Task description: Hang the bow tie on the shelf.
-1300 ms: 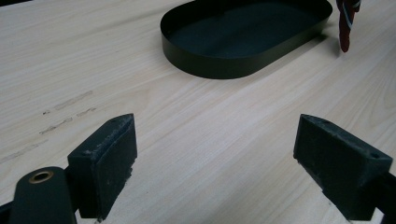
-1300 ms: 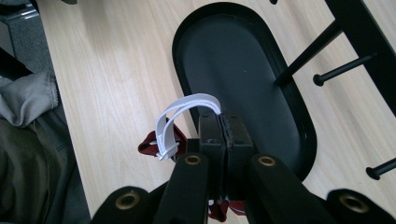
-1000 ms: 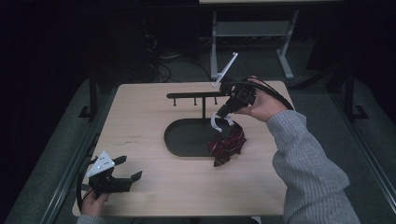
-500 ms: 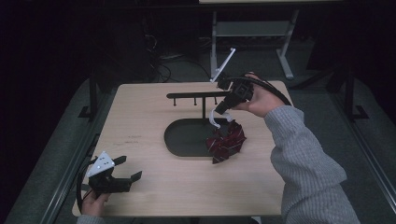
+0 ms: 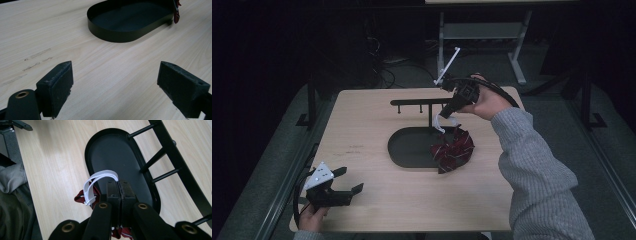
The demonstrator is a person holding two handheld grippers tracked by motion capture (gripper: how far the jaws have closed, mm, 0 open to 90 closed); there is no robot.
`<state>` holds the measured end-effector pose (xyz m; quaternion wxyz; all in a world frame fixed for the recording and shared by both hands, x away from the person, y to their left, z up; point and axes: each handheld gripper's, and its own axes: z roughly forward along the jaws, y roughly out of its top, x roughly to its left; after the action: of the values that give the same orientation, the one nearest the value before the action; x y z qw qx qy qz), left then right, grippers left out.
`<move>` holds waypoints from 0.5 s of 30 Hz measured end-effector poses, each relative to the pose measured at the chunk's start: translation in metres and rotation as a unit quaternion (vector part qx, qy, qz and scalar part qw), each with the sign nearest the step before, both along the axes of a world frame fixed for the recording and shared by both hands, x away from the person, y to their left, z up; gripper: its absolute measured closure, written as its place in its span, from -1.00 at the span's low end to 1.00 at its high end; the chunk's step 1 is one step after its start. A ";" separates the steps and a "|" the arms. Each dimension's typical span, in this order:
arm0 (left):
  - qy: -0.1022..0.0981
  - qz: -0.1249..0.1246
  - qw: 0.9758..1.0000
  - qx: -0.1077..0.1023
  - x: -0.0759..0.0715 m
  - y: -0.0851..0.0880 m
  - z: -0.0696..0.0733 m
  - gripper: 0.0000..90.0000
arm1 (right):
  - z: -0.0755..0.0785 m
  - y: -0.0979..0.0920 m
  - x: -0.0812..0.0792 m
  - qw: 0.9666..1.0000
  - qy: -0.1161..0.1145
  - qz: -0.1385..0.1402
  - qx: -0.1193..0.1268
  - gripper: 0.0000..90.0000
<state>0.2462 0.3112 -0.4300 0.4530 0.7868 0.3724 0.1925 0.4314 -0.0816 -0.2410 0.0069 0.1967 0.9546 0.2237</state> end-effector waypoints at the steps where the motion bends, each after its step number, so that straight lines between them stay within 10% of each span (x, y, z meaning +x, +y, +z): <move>1: -0.001 0.000 1.000 0.000 0.000 0.000 0.000 -0.71 | 0.000 0.000 0.001 1.000 0.000 -0.001 0.000 0.96; 15: 0.000 -0.001 1.000 0.003 0.000 0.002 0.000 -0.71 | 0.003 0.005 0.013 1.000 0.003 -0.003 -0.005 0.96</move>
<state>0.2460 0.3129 -0.4296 0.4513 0.7884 0.3707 0.1931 0.4439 -0.0768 -0.2379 0.0059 0.2006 0.9549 0.2188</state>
